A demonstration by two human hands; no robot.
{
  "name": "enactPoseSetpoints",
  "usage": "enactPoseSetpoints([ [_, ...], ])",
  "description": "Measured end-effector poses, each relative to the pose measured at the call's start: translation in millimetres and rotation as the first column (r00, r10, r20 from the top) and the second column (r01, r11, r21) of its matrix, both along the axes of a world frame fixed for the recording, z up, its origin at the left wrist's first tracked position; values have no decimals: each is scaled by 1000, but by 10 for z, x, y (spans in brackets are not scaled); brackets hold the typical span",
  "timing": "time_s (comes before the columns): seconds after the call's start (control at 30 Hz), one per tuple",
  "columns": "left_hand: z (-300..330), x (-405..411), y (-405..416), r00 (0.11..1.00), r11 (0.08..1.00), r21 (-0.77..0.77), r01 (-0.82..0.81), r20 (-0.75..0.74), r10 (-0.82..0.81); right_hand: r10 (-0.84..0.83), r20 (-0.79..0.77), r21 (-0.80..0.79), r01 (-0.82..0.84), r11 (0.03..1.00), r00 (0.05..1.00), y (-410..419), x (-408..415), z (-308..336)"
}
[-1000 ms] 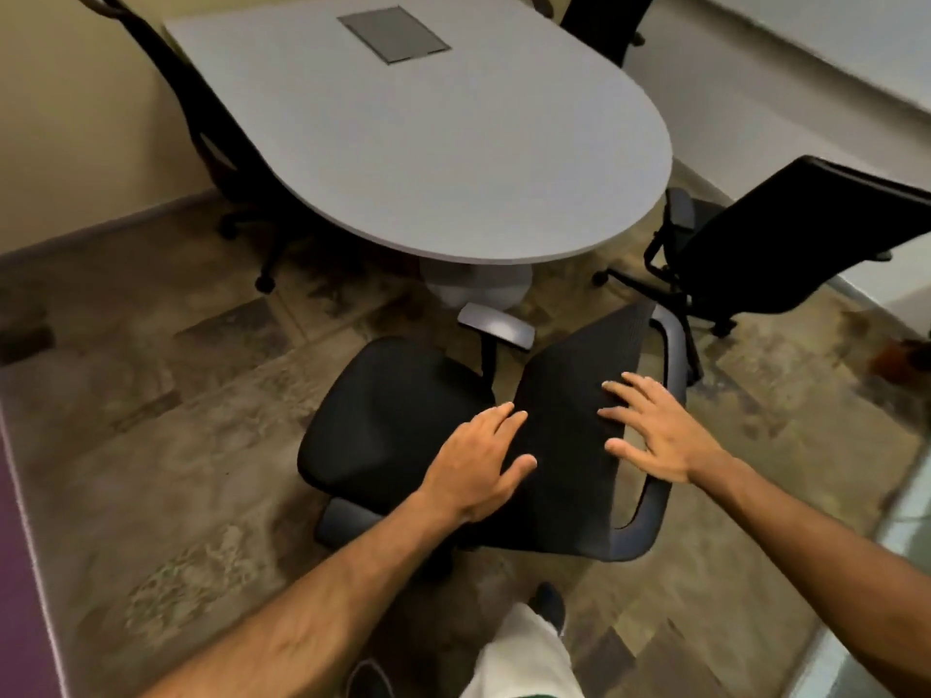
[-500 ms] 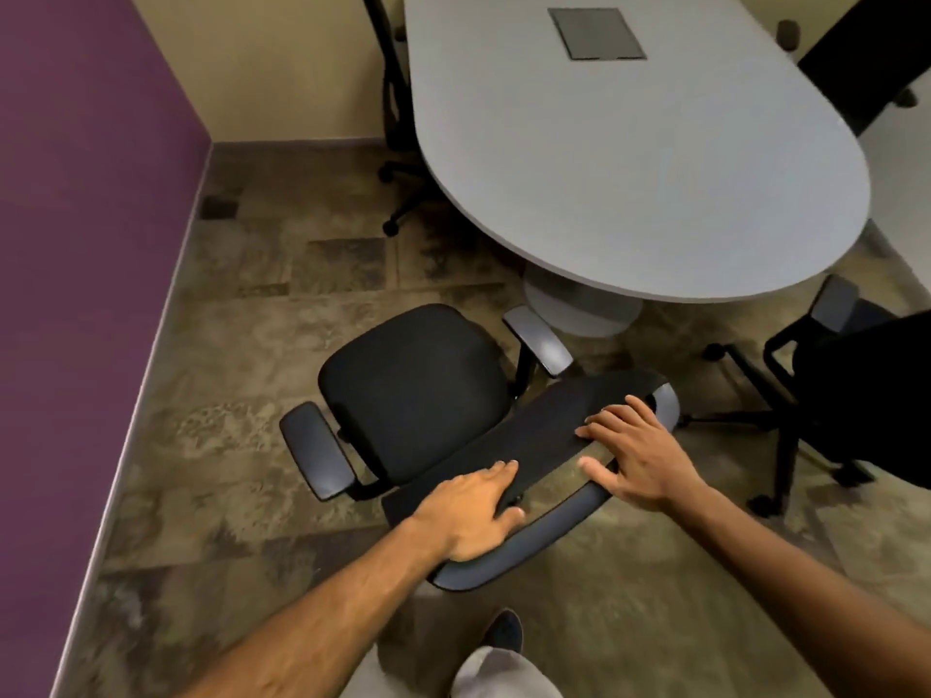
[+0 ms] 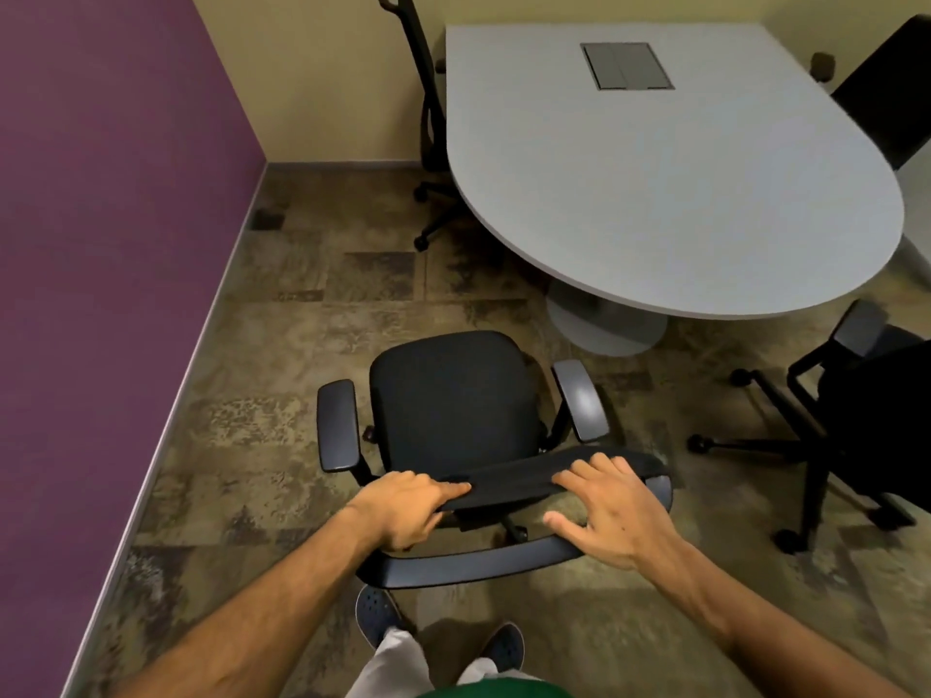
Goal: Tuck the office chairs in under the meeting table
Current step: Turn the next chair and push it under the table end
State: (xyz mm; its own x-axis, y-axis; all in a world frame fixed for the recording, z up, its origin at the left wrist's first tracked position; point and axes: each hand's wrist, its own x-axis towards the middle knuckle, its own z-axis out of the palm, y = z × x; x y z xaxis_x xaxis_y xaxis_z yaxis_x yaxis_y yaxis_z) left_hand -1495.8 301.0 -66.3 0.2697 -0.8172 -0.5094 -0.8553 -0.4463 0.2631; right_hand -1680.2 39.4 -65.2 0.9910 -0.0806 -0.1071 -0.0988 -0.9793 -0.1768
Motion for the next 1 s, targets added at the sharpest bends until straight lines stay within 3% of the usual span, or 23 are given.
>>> enactPoseSetpoints([
  [0.23, 93, 352, 152, 993, 997, 43, 59, 104, -63, -160, -7, 36, 160, 987, 987, 430, 91, 22],
  [0.43, 143, 883, 244, 964, 979, 59, 195, 174, -202, -256, 18, 166, 249, 954, 967, 657, 249, 45],
  [0.73, -41, 1844, -49, 893, 917, 5, 399, 225, -390, -455, 30, 149, 446, 882, 890, 802, 705, -16],
  [0.9, -34, 2863, -267, 972, 979, -45, 198, 141, -190, -587, 44, 156, 574, 804, 809, 1053, 1551, 48],
  [1.0, -16, 3163, -352, 980, 988, -23, 154, 130, -150, -625, 7, 178, 614, 769, 781, 1074, 1760, 71],
])
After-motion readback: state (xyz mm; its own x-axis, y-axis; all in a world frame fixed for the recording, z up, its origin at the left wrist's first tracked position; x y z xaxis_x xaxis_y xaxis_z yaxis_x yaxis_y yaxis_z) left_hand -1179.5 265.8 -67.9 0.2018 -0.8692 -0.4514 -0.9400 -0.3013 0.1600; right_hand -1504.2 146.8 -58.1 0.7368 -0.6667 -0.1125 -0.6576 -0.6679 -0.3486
